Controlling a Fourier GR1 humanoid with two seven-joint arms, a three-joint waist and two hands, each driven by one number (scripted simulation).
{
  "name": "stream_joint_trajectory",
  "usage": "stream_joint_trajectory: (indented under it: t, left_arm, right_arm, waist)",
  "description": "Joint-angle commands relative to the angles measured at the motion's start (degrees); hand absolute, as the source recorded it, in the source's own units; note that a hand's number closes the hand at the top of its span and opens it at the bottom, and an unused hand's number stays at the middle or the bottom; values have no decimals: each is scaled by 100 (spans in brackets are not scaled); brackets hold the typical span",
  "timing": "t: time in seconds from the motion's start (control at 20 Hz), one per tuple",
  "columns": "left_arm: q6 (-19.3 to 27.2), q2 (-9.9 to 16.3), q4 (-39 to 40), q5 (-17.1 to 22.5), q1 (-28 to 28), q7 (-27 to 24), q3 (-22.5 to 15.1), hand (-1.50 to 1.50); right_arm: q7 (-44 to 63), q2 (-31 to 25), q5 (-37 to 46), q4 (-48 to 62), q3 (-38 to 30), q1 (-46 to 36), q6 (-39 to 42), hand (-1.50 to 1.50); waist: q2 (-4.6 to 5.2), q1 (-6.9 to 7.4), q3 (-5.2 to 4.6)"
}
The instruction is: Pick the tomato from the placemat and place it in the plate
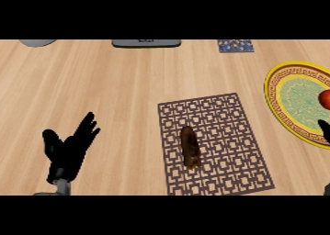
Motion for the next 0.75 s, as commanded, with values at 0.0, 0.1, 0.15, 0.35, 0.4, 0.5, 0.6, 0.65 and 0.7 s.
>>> stream_joint_trajectory:
  t: [0.0, 0.1, 0.15, 0.35, 0.4, 0.5, 0.6, 0.65, 0.7]
  left_arm:
    - [59, -96, -75, -87, 99, 192, -92, 0]
    - [-129, -42, -61, -117, 295, -65, -152, 0]
    - [71, -128, -165, -121, 36, 205, -99, 0]
    - [95, -253, 169, -253, -57, 65, -154, 0]
    - [55, -269, 246, -194, -81, 12, -58, 0]
    - [-331, -9, 727, 106, -408, -237, 362, 0]
    - [-66, -186, 229, -259, -84, 36, 4, 0]
    - [27, -196, -85, -319, 93, 135, -83, 0]
    - [-67, -222, 93, -256, 163, -113, -10, 0]
  right_arm:
    - [-273, 461, -301, -709, 430, 915, 165, -150]
    - [391, 470, 24, -1176, 1060, 1420, -213, -150]
    - [678, 473, 174, -1419, 1554, 1525, -505, -150]
    - [1179, 481, 508, -1943, 2247, 2281, -777, -150]
    - [926, 482, 339, -1714, 2390, 2199, -1040, -150]
    - [1306, 483, 707, -1920, 2388, 2329, -923, -150]
    - [1368, 484, 753, -1814, 2546, 2168, -1140, -150]
    - [1416, 484, 855, -1914, 3051, 2516, -1619, -150]
    - [1413, 484, 633, -2218, 3155, 2733, -1498, -150]
  waist:
    - [29, 34, -10]
    - [26, 38, -13]
    - [29, 43, -13]
    - [35, 31, -14]
    - [38, 46, -11]
    - [45, 36, -14]
    - [41, 61, -10]
    - [38, 63, -10]
    - [37, 53, -10]
